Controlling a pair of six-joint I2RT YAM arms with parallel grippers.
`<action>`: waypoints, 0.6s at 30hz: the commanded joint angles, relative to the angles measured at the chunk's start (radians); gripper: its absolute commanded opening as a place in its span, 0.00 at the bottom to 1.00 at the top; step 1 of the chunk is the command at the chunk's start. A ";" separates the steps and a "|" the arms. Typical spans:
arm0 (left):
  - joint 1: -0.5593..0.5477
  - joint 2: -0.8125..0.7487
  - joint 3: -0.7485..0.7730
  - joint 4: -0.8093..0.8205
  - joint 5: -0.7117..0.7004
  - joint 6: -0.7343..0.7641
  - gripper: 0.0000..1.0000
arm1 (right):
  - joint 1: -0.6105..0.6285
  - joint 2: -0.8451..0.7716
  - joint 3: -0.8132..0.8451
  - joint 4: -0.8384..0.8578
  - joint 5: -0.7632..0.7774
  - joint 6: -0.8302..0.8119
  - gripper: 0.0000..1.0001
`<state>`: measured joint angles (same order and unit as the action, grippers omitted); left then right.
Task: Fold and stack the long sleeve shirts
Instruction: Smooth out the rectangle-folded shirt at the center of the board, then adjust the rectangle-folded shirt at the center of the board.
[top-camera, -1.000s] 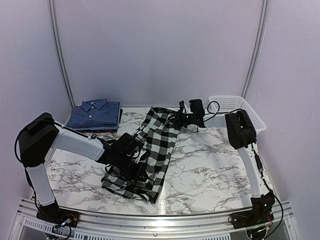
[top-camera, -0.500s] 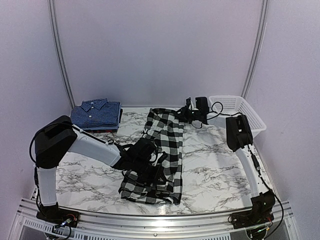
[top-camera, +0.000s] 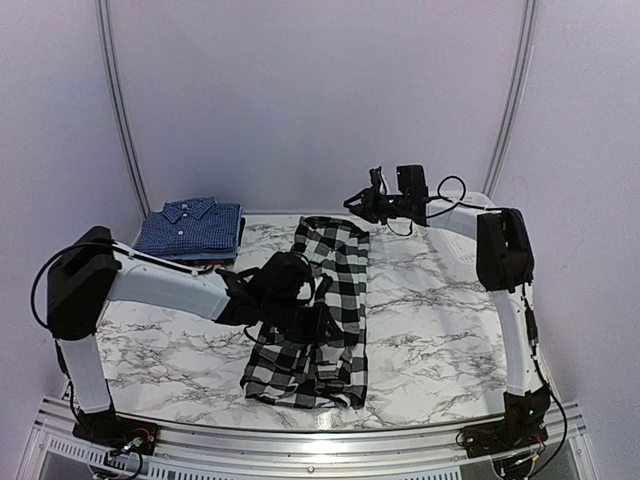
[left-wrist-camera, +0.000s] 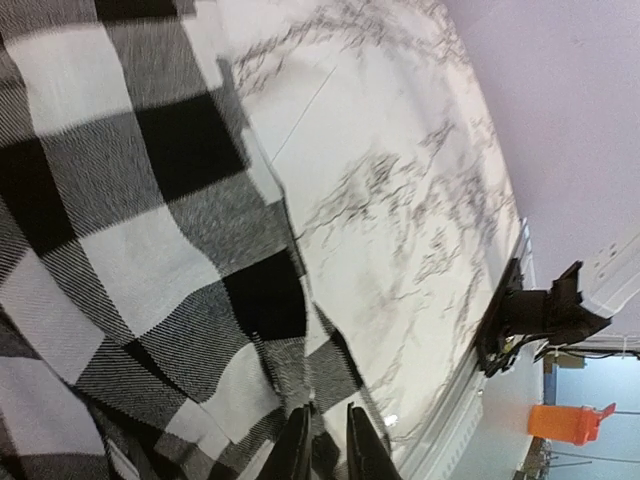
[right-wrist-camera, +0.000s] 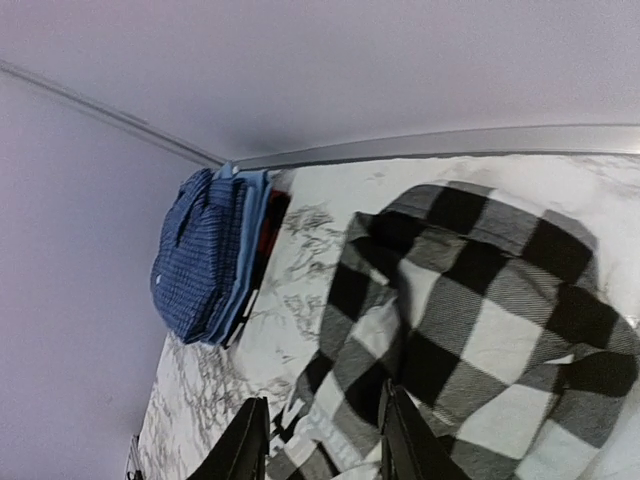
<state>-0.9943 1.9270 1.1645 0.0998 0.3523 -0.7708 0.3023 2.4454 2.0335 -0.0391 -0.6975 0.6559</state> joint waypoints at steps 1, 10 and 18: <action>0.057 -0.157 -0.043 -0.044 -0.104 -0.022 0.13 | 0.102 -0.086 -0.126 0.102 -0.075 -0.018 0.30; 0.205 -0.294 -0.223 -0.083 -0.123 0.005 0.12 | 0.234 -0.149 -0.368 0.280 -0.099 0.049 0.25; 0.247 -0.348 -0.355 -0.077 -0.103 0.034 0.12 | 0.249 -0.036 -0.365 0.296 -0.130 0.056 0.25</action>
<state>-0.7574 1.6283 0.8436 0.0414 0.2420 -0.7681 0.5587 2.3489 1.6180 0.2066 -0.8055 0.7033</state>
